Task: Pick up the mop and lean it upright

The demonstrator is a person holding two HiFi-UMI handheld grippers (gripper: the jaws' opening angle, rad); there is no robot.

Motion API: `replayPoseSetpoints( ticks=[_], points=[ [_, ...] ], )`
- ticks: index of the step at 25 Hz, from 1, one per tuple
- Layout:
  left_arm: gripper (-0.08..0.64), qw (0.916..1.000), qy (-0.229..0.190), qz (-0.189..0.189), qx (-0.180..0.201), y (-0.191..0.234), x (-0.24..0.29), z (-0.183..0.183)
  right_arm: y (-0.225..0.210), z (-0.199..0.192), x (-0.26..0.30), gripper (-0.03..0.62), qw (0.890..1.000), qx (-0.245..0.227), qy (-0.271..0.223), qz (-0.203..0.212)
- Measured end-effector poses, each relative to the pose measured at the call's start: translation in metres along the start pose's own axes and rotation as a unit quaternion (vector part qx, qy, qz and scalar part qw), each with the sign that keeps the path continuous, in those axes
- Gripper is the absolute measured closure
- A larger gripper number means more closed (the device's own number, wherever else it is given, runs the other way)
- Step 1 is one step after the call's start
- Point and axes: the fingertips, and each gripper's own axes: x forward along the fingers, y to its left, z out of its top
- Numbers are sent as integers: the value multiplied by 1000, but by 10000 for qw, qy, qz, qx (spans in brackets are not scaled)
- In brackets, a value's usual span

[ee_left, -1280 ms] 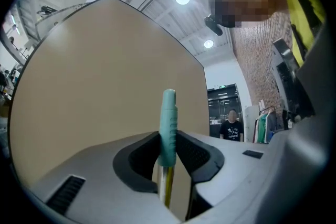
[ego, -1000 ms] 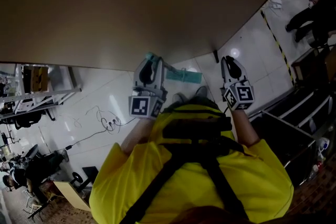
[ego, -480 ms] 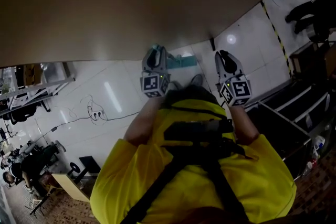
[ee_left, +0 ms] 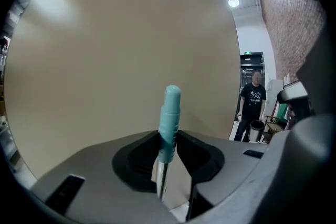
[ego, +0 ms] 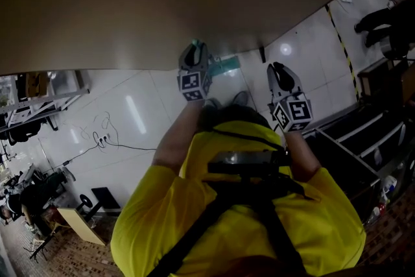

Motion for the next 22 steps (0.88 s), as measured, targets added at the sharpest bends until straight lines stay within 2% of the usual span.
replayPoseSetpoints(
  ticks=[5,9,13,16,17,19,22],
  points=[
    [440,9997,111,207,-78,7,22,2,3,-5,6,528,9999,-5,53,86],
    [302,9996,182,152,-136,5,28,-4,5,-4,14,528,9999,-25,62,148],
    [293,9996,202,158,-107,0,21,-5,0,-1,17,528,9999,-18,10,171],
    [293,9995,123,177,-230,0,-10,11,-3,3,22,528,9999,5,-37,151],
    [295,9994,35,186,-287,1,-26,23,-5,7,25,528,9999,24,-55,129],
    [394,9994,-216,116,-256,2,-62,55,-6,20,27,528,9998,74,-145,86],
    [453,9977,-663,-38,-141,13,-118,112,8,48,23,528,9991,50,-393,177]
  ],
)
